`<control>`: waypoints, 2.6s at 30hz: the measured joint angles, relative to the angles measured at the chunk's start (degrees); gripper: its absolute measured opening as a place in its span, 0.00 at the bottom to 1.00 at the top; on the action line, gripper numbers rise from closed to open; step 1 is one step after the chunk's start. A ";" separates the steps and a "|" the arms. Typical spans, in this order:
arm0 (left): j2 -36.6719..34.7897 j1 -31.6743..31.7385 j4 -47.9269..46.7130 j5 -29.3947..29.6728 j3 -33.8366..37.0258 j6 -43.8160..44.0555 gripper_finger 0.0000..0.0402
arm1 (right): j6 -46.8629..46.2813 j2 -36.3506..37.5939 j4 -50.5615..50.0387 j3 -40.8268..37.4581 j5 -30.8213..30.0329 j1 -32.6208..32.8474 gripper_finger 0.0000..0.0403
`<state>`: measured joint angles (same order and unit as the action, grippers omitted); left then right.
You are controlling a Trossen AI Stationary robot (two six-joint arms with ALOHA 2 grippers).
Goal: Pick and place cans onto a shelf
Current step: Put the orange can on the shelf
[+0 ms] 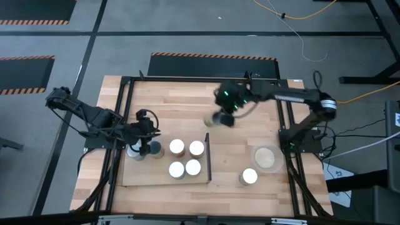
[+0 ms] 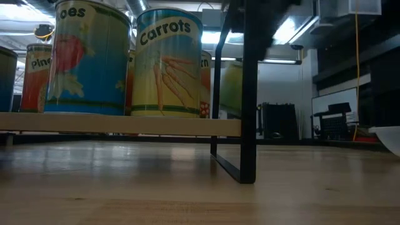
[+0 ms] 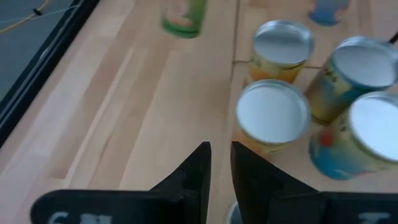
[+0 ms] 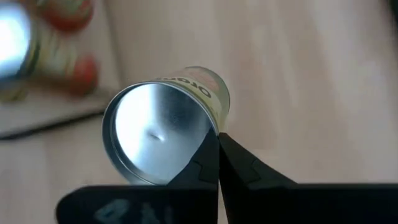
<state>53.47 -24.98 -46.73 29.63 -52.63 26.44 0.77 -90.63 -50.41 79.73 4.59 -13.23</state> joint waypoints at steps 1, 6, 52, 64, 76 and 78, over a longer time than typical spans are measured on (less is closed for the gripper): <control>-0.15 0.49 -0.09 0.01 0.43 -0.01 0.14 | 1.73 -2.22 0.01 3.09 0.00 -1.19 0.00; -0.22 2.25 -0.19 0.02 1.15 -0.01 0.14 | 8.62 -14.66 -0.33 19.73 2.25 -5.41 0.00; -0.22 2.63 -0.38 -0.15 1.15 -0.07 0.14 | 8.31 -47.15 -7.35 50.07 13.15 -5.97 0.07; -0.22 2.63 -0.36 -0.24 1.15 -0.07 0.14 | 8.31 -47.15 -5.80 49.98 13.09 -5.99 0.07; -0.22 2.62 -0.36 -0.35 1.15 -0.05 0.14 | 7.02 -47.13 -3.66 51.88 13.53 -5.99 0.08; -0.22 2.62 -0.36 -0.35 1.15 -0.05 0.14 | 6.98 -47.08 -4.15 53.46 13.57 -5.99 0.08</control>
<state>53.25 -22.36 -47.09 29.28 -51.48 26.39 7.75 -137.71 -54.56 133.19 18.15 -19.22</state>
